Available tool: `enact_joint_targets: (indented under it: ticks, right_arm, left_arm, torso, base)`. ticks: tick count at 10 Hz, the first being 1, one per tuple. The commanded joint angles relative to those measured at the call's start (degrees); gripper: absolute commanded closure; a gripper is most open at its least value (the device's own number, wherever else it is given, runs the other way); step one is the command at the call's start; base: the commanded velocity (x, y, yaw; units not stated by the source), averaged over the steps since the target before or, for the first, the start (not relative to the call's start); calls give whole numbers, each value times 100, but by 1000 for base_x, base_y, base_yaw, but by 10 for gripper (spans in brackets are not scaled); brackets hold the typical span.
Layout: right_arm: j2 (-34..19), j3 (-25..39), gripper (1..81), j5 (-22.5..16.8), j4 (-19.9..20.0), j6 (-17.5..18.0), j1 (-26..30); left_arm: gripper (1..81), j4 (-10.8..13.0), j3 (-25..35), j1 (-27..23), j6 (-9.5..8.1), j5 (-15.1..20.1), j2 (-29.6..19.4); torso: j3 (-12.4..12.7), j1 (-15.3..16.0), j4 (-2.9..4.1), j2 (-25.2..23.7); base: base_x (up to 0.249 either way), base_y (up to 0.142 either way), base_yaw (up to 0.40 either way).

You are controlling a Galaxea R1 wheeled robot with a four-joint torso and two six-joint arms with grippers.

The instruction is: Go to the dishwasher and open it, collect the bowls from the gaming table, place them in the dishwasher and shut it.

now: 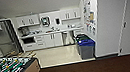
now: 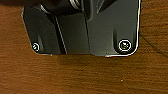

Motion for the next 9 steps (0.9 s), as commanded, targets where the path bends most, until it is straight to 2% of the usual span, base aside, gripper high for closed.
enact_joint_targets:
  ticks: [1,2,7,9]
  right_arm:
    - [-36,26,10,-303,69,4,299]
    - [-36,26,10,-303,69,4,299]
    - [-36,26,10,-303,60,4,307]
    - [-36,18,10,-303,60,4,299]
  left_arm:
    - [10,11,44,-352,1,269,-21]
    - [10,11,44,-352,1,269,-21]
    - [10,11,36,-360,1,269,-39]
    - [10,11,36,-352,1,269,-47]
  torso:
    - [0,0,0,0]
    - [0,0,0,0]
    - [-2,2,0,2]
    - [-2,0,0,2]
  base:
    - [136,0,0]
    - [137,0,0]
    - [138,78,0]
    - [138,0,0]
